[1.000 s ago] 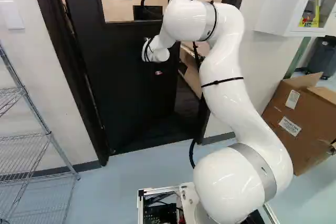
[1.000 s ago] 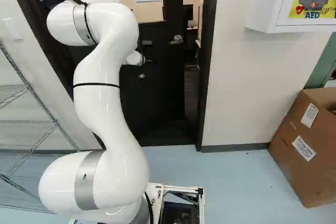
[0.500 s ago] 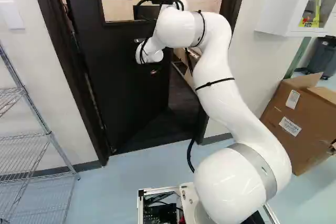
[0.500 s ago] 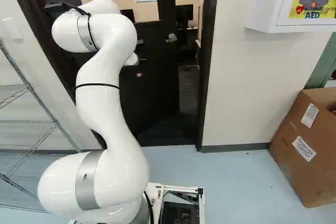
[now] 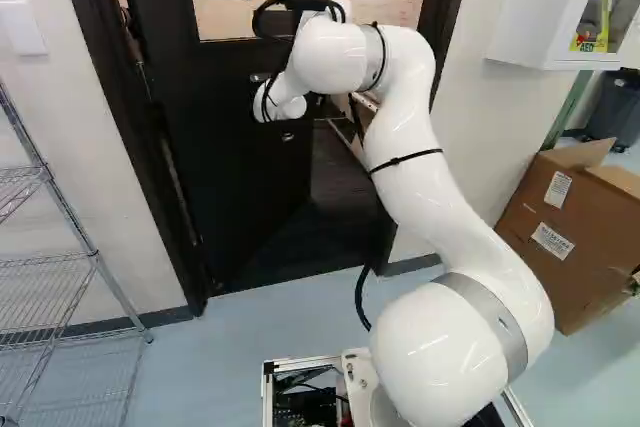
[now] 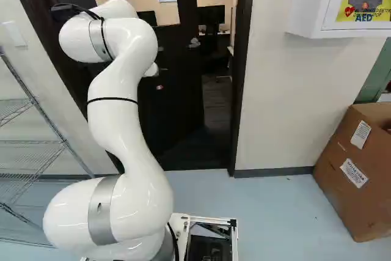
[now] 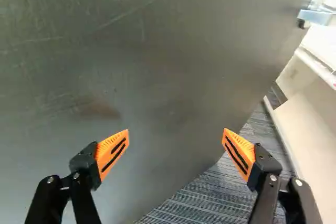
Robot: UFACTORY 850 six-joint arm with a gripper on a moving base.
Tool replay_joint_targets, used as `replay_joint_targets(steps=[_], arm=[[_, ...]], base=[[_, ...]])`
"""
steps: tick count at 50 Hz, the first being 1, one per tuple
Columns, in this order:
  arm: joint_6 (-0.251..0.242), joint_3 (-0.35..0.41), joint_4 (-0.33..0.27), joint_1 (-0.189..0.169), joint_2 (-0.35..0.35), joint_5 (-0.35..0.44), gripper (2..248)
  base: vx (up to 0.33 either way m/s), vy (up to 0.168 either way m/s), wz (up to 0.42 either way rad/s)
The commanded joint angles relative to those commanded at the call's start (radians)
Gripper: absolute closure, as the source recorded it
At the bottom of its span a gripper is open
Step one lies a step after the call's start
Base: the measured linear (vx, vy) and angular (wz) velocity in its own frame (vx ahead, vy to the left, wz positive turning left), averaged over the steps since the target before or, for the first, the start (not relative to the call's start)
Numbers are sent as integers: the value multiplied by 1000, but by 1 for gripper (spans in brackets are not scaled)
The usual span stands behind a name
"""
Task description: Open the door and move inside
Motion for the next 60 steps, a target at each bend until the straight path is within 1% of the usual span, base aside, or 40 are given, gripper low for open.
replay_joint_targets(steps=[48,60], arm=[[0,282,0,-76,206,0,3],[0,357,0,-92,263,20,3]], base=[[0,0,0],[0,0,0]])
